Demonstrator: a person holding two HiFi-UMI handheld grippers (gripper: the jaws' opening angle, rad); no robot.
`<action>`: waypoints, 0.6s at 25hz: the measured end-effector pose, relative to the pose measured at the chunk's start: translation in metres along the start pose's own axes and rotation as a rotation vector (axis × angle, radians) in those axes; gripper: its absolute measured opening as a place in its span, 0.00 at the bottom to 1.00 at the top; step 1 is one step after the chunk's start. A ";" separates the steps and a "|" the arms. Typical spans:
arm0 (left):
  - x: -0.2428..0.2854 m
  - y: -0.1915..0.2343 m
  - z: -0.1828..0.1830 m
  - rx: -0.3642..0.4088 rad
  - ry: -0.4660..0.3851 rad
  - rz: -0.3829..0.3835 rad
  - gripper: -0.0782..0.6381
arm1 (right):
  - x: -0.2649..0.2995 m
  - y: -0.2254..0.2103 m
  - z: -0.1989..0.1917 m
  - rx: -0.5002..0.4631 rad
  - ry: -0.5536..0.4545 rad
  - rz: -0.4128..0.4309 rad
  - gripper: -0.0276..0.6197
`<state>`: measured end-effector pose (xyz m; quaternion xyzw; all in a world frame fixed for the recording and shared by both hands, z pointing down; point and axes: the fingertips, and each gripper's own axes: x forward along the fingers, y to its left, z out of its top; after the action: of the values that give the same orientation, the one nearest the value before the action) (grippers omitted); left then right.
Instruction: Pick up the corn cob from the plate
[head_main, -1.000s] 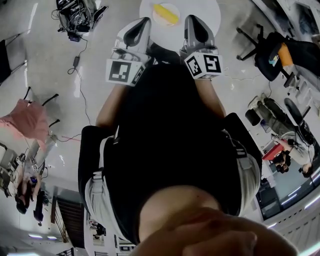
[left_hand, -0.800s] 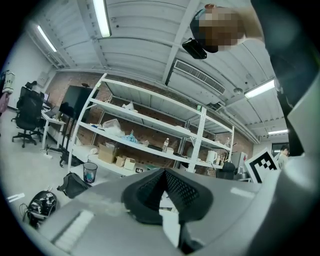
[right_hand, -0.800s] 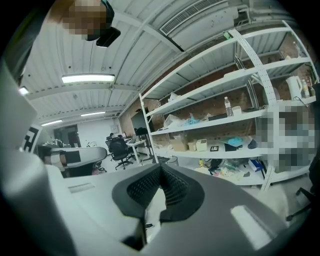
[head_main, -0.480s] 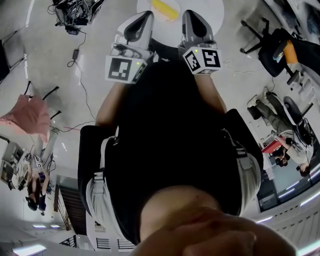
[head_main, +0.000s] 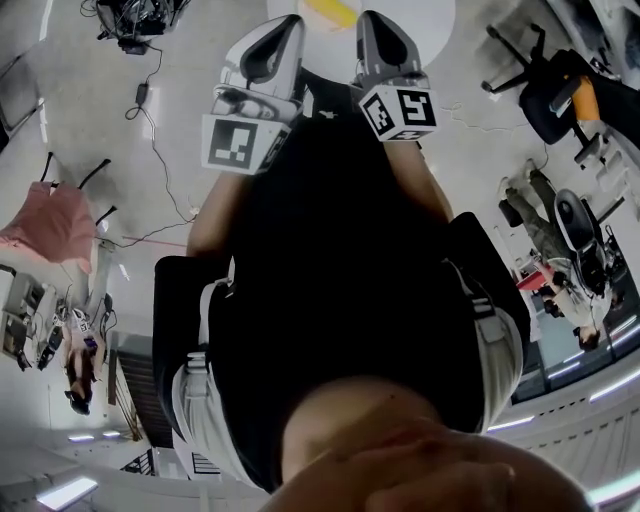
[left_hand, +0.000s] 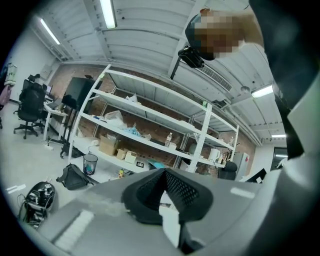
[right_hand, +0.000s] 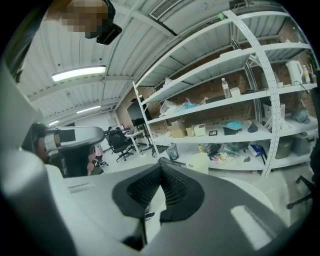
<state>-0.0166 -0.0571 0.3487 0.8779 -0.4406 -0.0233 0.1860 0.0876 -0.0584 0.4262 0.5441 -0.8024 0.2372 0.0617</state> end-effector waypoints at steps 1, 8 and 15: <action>0.001 0.000 -0.002 -0.012 0.006 0.004 0.11 | 0.002 -0.001 -0.003 0.000 0.009 -0.001 0.05; 0.005 -0.004 -0.010 -0.032 0.025 -0.005 0.11 | 0.012 -0.013 -0.022 -0.001 0.047 -0.006 0.05; 0.006 0.000 -0.012 -0.047 0.030 0.010 0.11 | 0.022 -0.020 -0.045 -0.012 0.103 0.003 0.05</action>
<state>-0.0107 -0.0578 0.3609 0.8714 -0.4413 -0.0196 0.2132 0.0892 -0.0631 0.4795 0.5297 -0.8003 0.2603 0.1057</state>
